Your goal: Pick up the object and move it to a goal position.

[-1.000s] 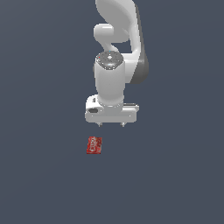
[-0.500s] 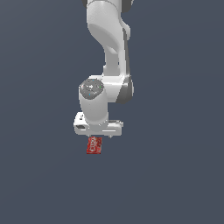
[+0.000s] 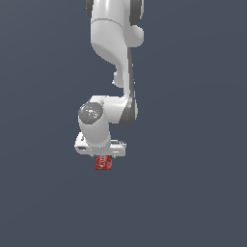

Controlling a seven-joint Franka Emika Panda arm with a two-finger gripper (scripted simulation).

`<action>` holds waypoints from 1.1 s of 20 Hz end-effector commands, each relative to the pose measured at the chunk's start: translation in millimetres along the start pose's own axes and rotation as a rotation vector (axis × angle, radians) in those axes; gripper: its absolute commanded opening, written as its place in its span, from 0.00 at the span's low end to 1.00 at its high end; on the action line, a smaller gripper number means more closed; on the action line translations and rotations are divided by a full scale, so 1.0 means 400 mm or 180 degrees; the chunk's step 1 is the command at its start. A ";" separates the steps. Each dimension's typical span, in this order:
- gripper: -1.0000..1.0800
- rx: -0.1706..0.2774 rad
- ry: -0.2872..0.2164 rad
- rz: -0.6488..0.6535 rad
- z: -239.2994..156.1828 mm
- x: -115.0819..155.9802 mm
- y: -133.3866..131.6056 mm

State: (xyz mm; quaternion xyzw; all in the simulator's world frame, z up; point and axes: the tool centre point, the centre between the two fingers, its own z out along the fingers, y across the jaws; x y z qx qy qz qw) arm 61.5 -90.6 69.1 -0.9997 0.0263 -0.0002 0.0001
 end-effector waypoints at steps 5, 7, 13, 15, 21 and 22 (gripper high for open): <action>0.96 -0.0001 -0.0004 0.0003 0.011 0.001 0.005; 0.96 -0.0001 -0.0004 0.0003 0.022 0.001 0.005; 0.96 -0.0001 -0.0004 0.0003 0.096 -0.001 0.006; 0.96 0.0000 -0.0002 0.0002 0.116 -0.002 0.006; 0.96 0.0000 -0.0002 0.0002 0.135 0.002 0.007; 0.00 0.0000 -0.0002 0.0002 0.135 0.002 0.007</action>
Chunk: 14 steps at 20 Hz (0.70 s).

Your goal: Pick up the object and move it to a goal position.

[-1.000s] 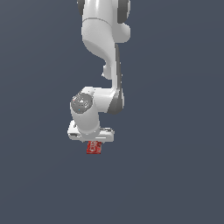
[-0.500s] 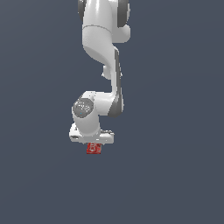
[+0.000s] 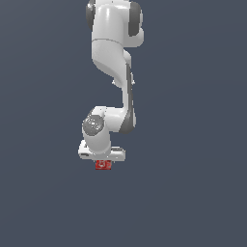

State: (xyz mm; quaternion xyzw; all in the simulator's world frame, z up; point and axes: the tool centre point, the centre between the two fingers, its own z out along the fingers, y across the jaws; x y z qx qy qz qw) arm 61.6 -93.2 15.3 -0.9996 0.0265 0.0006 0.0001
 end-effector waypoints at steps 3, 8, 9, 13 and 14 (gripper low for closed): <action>0.00 -0.0001 0.0004 0.0001 0.000 0.002 0.001; 0.00 -0.0001 0.0004 0.0001 0.000 0.002 0.001; 0.00 -0.0001 0.0004 0.0001 0.000 0.002 0.001; 0.00 -0.0001 0.0004 0.0001 -0.004 0.001 -0.010; 0.00 -0.0001 0.0004 0.0001 -0.008 0.000 -0.018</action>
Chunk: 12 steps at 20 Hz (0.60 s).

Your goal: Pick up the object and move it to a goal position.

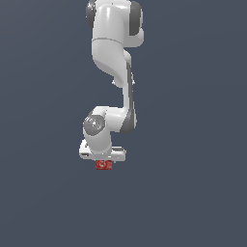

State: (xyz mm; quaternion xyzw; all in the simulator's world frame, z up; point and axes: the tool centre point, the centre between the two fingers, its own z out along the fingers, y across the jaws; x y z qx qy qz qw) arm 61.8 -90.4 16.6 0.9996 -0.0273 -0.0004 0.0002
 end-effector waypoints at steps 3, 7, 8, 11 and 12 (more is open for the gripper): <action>0.00 0.0001 0.0002 -0.0004 -0.020 -0.003 -0.048; 0.00 0.0001 0.0002 -0.0004 -0.053 -0.008 -0.129; 0.00 0.0001 0.0002 -0.0004 -0.063 -0.010 -0.155; 0.00 0.0001 0.0002 -0.0004 -0.099 -0.015 -0.242; 0.00 0.0001 0.0002 -0.0004 -0.111 -0.017 -0.271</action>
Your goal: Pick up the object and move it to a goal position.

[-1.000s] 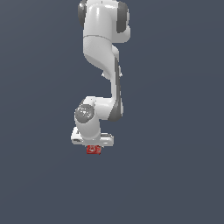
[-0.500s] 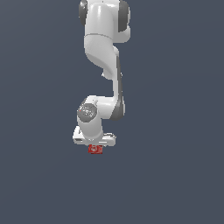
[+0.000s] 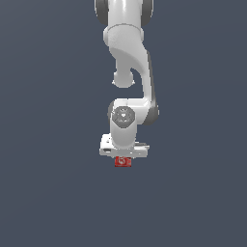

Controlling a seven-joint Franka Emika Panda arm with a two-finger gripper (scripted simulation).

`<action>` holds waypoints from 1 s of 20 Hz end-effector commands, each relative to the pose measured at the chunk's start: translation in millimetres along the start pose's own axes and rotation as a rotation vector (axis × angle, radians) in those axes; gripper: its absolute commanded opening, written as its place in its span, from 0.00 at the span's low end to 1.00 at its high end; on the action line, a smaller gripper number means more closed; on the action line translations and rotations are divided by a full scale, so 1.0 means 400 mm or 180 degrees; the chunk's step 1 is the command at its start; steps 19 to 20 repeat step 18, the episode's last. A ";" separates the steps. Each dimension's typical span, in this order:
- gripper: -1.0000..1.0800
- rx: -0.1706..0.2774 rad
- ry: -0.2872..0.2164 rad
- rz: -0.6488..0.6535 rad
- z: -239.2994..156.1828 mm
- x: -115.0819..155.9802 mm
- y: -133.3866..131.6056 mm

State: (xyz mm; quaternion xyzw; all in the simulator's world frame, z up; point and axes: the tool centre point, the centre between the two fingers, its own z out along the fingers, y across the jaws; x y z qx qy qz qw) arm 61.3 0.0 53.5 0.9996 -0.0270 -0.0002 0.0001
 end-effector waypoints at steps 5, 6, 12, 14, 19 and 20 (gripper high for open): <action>0.00 -0.0001 0.0002 -0.0003 -0.078 -0.010 -0.191; 0.00 -0.0001 0.0002 -0.0003 -0.089 -0.010 -0.218; 0.00 -0.0001 0.0002 -0.0003 -0.137 -0.011 -0.334; 0.00 -0.0001 0.0002 -0.0003 -0.146 -0.010 -0.355; 0.00 -0.0001 0.0002 -0.0003 -0.152 -0.009 -0.371; 0.00 -0.0001 0.0002 -0.0003 -0.152 -0.009 -0.371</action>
